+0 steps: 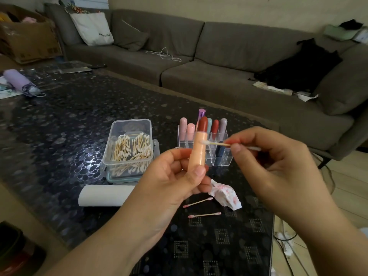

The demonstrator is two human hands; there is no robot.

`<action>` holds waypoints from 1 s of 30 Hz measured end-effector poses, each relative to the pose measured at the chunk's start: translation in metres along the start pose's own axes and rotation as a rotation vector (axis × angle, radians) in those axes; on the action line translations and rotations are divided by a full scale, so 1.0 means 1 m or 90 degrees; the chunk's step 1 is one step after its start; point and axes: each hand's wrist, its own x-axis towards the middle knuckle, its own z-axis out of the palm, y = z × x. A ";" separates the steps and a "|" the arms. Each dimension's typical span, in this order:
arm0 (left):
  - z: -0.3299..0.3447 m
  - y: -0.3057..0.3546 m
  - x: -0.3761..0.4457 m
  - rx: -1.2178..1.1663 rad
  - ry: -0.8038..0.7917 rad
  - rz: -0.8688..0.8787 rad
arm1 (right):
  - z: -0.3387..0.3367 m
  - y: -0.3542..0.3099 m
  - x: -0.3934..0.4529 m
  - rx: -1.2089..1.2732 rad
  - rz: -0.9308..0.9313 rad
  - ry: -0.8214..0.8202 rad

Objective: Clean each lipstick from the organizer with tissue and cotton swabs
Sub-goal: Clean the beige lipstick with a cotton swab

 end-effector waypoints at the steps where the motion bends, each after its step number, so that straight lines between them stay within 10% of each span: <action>1: 0.000 0.000 0.000 0.007 -0.008 -0.006 | 0.000 0.000 0.000 -0.005 -0.001 0.003; 30: -0.002 0.000 0.000 0.003 -0.046 -0.040 | -0.001 0.003 0.000 -0.020 0.008 0.017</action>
